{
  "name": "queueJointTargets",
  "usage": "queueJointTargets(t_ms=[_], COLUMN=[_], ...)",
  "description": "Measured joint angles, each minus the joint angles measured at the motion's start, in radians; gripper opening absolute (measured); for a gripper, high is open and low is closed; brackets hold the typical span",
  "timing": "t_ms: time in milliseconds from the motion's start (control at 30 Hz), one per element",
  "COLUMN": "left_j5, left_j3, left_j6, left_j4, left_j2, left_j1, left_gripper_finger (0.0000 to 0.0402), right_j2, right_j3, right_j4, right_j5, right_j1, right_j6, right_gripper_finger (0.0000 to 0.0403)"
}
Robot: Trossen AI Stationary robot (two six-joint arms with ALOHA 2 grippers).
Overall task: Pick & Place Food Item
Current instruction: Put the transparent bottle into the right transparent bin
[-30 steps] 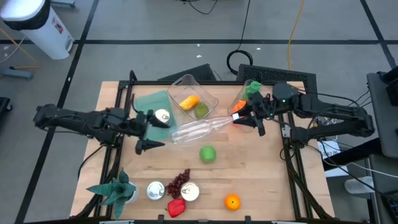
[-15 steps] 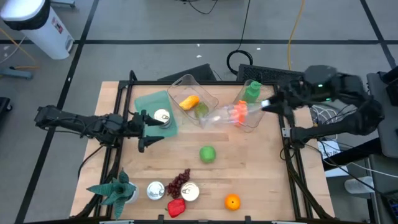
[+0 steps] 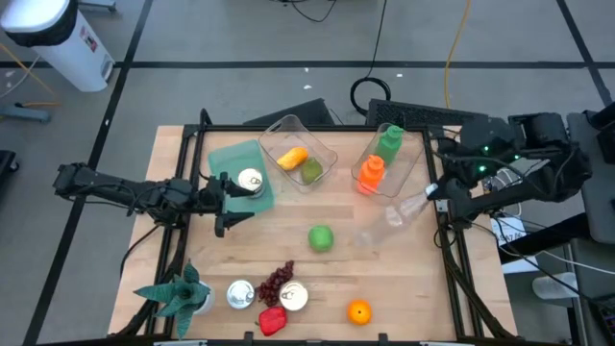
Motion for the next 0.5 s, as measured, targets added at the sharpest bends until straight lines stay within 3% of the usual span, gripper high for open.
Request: queueJointTargets(t_ms=[167, 500], left_j5=[0.000, -0.005], left_j3=[0.000, 0.000], left_j6=[0.006, 0.009], left_j4=[-0.009, -0.008], left_j2=[0.000, 0.000], left_j1=[0.000, 0.000], left_gripper_finger=[0.0326, 0.0323], right_j2=[0.003, -0.031], right_j3=[-0.005, 0.050], right_j4=[0.003, 0.082], right_j5=[-0.006, 0.416], right_j1=[0.040, 0.044], right_j6=[0.037, -0.142], right_gripper_finger=[0.0121, 0.0121])
